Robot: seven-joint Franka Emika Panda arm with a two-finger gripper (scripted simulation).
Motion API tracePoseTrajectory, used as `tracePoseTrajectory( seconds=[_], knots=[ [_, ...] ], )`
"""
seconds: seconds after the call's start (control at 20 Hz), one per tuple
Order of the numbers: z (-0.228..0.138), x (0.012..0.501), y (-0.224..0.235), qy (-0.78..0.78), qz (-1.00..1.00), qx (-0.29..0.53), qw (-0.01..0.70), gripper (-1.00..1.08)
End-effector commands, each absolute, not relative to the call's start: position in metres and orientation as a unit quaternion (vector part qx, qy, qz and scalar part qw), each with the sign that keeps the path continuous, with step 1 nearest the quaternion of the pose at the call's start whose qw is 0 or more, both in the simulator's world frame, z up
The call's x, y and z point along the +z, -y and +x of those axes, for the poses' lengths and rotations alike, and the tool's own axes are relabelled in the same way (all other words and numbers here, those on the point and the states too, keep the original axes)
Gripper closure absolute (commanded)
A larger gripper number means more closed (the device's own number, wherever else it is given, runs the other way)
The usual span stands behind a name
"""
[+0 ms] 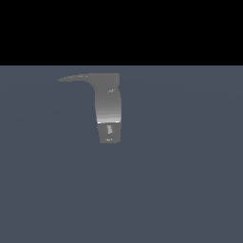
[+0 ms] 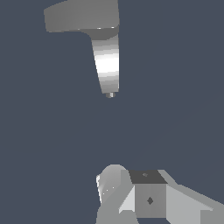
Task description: Turn on the faucet by rotating a designated handle.
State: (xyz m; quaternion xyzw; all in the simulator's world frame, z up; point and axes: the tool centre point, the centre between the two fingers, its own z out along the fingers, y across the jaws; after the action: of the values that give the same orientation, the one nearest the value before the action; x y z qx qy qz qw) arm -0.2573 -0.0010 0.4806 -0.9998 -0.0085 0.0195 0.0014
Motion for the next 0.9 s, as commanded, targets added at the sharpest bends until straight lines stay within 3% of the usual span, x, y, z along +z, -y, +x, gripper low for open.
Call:
tracePoseTrajectory(
  seconds=[0.0,0.85],
  knots=[
    [-0.257,0.481,0.001,0.009,-1.000,0.020,0.001,1.08],
    [-0.246,0.459,-0.035,-0.063,-0.998,0.019,0.002,1.08]
  ],
)
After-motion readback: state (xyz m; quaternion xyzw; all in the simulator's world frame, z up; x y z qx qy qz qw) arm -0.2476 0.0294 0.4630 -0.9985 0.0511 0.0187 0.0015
